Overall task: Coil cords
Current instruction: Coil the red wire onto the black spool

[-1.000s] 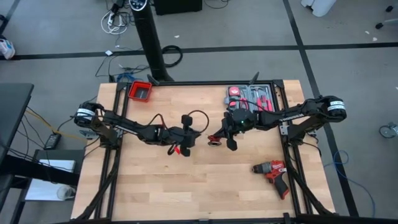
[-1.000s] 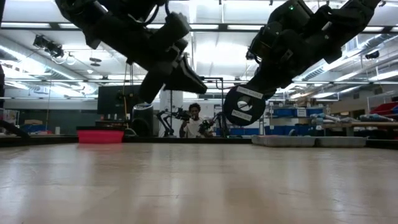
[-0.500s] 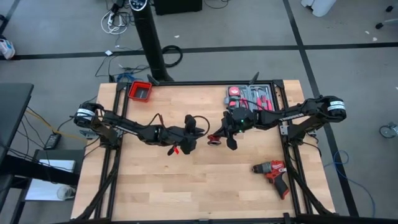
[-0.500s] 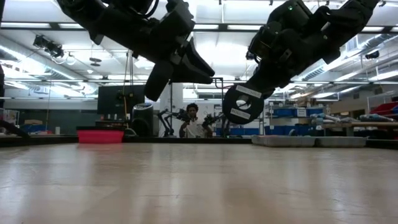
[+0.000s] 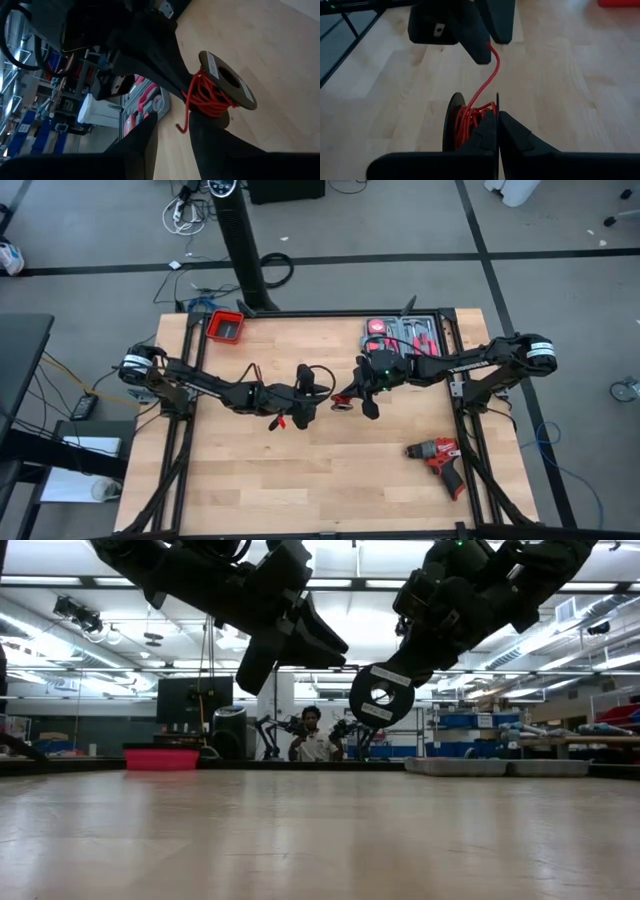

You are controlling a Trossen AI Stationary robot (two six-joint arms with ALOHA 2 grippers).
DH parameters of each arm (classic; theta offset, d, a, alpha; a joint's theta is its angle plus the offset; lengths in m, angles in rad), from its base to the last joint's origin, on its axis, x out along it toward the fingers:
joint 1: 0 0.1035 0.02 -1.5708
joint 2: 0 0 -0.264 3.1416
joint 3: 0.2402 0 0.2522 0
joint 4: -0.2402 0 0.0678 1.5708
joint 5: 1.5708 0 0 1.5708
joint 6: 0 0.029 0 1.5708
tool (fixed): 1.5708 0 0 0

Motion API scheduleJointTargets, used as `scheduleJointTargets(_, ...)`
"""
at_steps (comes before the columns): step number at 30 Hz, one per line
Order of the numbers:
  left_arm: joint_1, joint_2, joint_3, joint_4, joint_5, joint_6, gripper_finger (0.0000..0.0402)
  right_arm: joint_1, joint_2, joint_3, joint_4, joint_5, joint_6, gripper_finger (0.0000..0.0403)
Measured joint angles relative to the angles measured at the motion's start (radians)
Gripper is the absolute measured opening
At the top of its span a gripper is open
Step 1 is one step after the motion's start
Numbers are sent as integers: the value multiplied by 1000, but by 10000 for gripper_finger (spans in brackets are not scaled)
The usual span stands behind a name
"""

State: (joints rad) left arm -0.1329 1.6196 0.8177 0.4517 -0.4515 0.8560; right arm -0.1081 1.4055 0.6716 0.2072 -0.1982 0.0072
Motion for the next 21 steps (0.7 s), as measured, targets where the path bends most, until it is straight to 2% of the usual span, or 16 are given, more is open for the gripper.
scheduleJointTargets(7, 0, 0, 0, -41, 0, -22, 110, 0, 0, 0, 13, 0, 0, 0)
scheduleJointTargets(21, 0, 0, 0, -44, 0, -80, 48, 1, 0, 0, 15, 9, -1, 1)
